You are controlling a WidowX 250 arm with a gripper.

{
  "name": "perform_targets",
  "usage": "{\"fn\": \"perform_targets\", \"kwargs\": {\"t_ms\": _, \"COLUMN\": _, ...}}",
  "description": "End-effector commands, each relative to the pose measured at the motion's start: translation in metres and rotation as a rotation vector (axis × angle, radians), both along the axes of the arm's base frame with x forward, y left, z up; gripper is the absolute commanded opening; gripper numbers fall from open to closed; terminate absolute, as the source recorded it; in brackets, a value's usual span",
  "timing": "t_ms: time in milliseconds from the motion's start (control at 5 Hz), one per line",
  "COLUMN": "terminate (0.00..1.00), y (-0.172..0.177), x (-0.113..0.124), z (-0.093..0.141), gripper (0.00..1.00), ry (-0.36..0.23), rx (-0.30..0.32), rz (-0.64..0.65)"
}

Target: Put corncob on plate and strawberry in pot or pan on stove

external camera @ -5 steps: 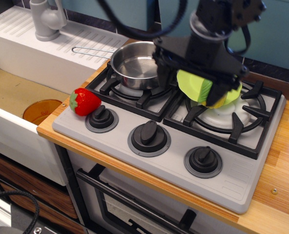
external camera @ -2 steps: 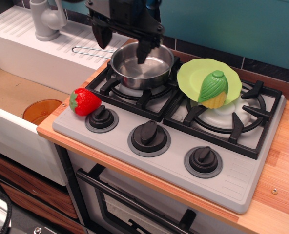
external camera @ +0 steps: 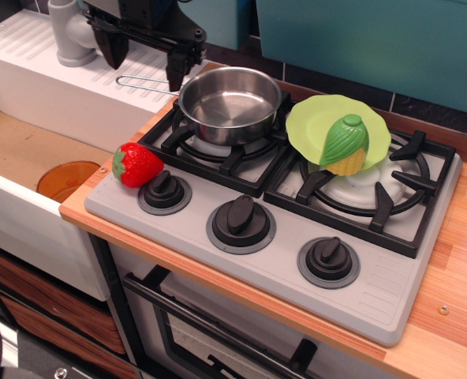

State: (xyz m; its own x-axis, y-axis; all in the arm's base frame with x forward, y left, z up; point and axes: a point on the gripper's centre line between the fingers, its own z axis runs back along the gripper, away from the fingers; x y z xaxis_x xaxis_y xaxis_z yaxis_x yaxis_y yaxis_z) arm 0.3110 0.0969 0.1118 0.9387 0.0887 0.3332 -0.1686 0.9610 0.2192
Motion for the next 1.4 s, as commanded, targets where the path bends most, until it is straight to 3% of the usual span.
{"fn": "perform_targets", "kwargs": {"t_ms": 0, "terminate": 0.0, "y": -0.002, "x": 0.009, "z": 0.016, "gripper": 1.0, "ry": -0.039, "rx": 0.01, "rz": -0.007}}
{"fn": "perform_targets", "kwargs": {"t_ms": 600, "terminate": 0.0, "y": -0.017, "x": -0.012, "z": 0.014, "gripper": 1.0, "ry": -0.11, "rx": 0.076, "rz": 0.114}}
{"fn": "perform_targets", "kwargs": {"t_ms": 1200, "terminate": 0.0, "y": 0.007, "x": -0.023, "z": 0.001, "gripper": 1.0, "ry": -0.116, "rx": 0.052, "rz": 0.13}}
